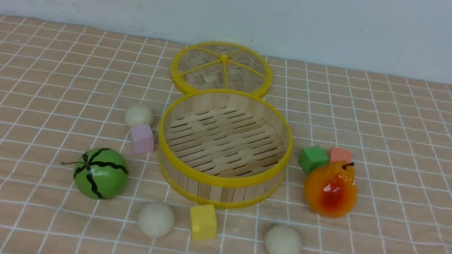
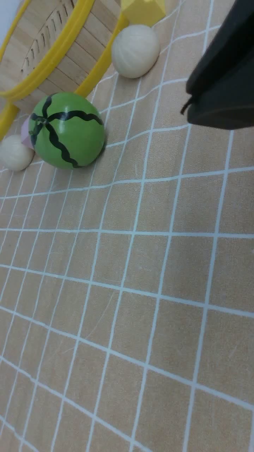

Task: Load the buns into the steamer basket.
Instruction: Use the left arm to grab a steamed stuffed bun

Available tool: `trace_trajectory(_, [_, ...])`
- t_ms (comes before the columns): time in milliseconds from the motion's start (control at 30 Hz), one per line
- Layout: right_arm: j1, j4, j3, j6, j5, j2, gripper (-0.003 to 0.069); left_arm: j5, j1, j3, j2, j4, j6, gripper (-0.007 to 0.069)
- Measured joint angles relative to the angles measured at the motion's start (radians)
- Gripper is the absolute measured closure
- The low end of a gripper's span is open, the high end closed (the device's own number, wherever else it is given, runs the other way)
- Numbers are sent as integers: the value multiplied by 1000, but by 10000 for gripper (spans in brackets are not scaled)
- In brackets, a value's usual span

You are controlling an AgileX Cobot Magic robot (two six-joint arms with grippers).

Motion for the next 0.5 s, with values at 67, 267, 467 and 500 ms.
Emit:
trace_trajectory(67, [0,0,0,0,0,0,420,0,0,0,0,0,0,590])
trace_trajectory(267, [0,0,0,0,0,0,420,0,0,0,0,0,0,587])
trace_trajectory(467, [0,0,0,0,0,0,420,0,0,0,0,86,0,583])
trace_trajectory(500, [0,0,0,0,0,0,420,0,0,0,0,107,0,581])
